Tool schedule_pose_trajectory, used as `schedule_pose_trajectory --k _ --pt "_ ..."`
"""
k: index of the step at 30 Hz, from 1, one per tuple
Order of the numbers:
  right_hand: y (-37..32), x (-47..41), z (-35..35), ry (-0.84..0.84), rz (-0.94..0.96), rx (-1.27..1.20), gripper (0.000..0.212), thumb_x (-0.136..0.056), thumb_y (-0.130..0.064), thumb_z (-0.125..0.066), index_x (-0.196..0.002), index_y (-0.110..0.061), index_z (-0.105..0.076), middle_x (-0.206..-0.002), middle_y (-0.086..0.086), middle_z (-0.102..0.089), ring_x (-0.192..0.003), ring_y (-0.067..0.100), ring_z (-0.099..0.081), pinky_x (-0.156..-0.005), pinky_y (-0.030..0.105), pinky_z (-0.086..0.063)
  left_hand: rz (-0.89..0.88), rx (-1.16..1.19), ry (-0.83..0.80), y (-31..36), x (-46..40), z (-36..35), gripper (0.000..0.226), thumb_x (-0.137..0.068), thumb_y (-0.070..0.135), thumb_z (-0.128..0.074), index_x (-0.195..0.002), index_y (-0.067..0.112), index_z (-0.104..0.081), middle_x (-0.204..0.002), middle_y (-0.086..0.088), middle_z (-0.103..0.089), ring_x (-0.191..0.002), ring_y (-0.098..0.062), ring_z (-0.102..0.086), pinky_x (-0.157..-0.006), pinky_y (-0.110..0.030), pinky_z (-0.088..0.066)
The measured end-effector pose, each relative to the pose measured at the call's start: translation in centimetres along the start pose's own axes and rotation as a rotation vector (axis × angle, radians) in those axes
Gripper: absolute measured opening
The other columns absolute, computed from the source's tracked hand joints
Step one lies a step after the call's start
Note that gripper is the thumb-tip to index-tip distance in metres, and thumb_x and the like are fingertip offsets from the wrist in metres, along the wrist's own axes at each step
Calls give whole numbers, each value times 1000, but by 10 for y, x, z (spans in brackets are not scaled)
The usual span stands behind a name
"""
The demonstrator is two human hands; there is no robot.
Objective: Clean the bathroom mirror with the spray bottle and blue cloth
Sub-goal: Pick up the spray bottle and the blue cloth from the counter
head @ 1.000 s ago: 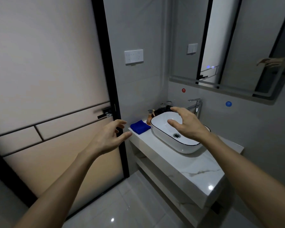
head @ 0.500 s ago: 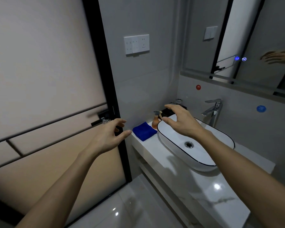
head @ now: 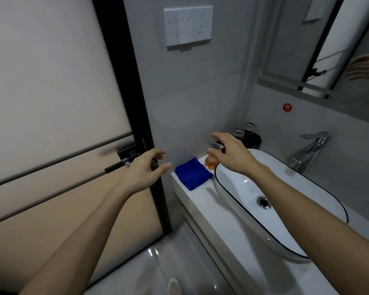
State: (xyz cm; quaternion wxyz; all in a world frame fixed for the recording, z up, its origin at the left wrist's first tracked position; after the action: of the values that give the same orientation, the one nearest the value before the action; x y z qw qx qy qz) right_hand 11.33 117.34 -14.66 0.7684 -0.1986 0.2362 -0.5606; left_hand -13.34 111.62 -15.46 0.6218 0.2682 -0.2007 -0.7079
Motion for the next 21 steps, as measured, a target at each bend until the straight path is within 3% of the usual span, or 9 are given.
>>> schedule_pose_trajectory --k 11,16,21 --pt "55 -111 -62 -35 -172 -54 54 -97 -34 -59 -146 -21 -41 -149 2 -42 -132 21 -47 -106 36 -44 4 46 -149 -67 -137 -48 46 -95 35 -58 -137 20 -49 -126 2 -58 -100 -11 -59 -78 -20 -43" --pt "76 -136 -89 -110 -233 -71 49 -98 -31 -58 -143 -18 -45 -142 3 -47 -122 17 -50 -104 37 -46 82 84 -222 -91 -168 -73 44 -96 32 -57 -138 22 -48 -119 7 -54 -100 -10 -55 -78 -21 -43" --pt "97 -156 -117 -183 -227 -61 43 -98 -28 -58 -138 -16 -49 -132 5 -54 -115 15 -53 -101 34 -46 98 125 -286 -107 -181 -99 41 -97 30 -56 -136 19 -48 -120 5 -53 -96 -8 -55 -69 -11 -40"
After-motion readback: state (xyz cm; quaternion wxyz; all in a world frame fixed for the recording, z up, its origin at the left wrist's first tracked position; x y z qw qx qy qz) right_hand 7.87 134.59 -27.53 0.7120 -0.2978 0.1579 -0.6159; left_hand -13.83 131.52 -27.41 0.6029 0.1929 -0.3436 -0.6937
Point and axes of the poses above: each hand's wrist, its own x-axis away from the middle knuckle, its own z-axis out of the back of the hand, y = z × x, the point moved 7 cm from there along -x, towards the middle knuckle
